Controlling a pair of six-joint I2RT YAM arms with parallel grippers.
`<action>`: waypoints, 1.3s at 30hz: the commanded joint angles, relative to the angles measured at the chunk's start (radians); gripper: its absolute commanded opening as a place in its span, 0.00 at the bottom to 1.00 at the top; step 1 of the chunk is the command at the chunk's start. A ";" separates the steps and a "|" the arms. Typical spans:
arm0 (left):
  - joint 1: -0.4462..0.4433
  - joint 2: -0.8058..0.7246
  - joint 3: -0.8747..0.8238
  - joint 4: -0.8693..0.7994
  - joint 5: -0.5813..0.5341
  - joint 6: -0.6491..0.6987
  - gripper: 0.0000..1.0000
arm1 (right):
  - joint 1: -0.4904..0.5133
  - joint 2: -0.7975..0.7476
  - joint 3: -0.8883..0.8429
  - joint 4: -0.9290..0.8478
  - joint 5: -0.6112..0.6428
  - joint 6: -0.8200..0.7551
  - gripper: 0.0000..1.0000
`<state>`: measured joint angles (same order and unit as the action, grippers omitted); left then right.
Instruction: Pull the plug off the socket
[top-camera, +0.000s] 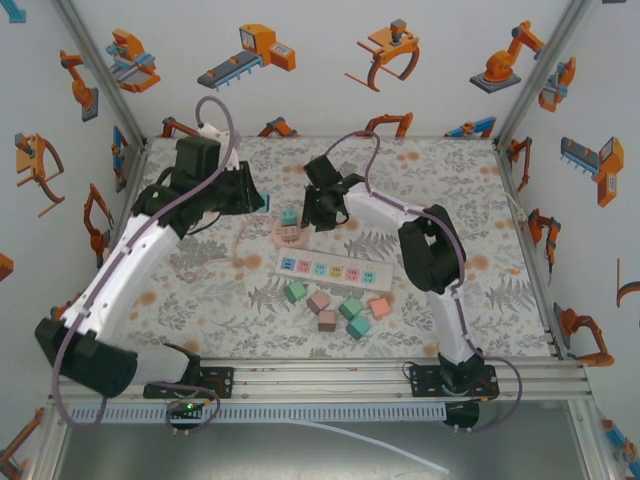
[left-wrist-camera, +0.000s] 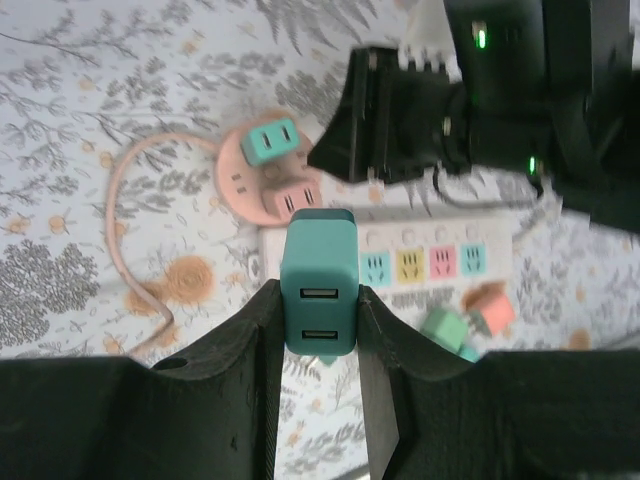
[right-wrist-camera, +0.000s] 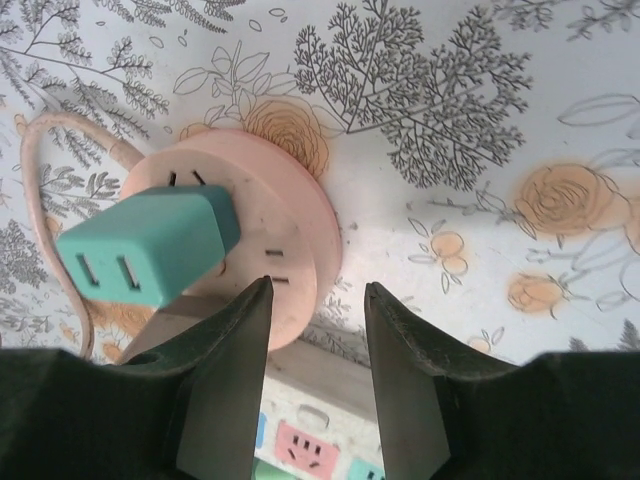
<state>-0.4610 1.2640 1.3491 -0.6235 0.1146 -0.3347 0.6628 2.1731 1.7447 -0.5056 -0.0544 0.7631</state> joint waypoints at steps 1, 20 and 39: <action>0.005 -0.156 -0.126 0.099 0.166 0.080 0.27 | 0.003 -0.136 -0.054 0.052 0.057 0.011 0.43; -0.288 -0.391 -0.667 0.244 0.427 -0.072 0.30 | -0.026 -0.456 -0.519 0.494 0.207 0.111 0.42; -0.335 -0.005 -0.786 0.478 0.280 -0.073 0.27 | -0.031 -0.460 -0.595 0.556 0.197 0.169 0.42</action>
<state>-0.7914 1.2381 0.5816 -0.2287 0.4015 -0.4026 0.6369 1.7294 1.1519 0.0200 0.1242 0.9127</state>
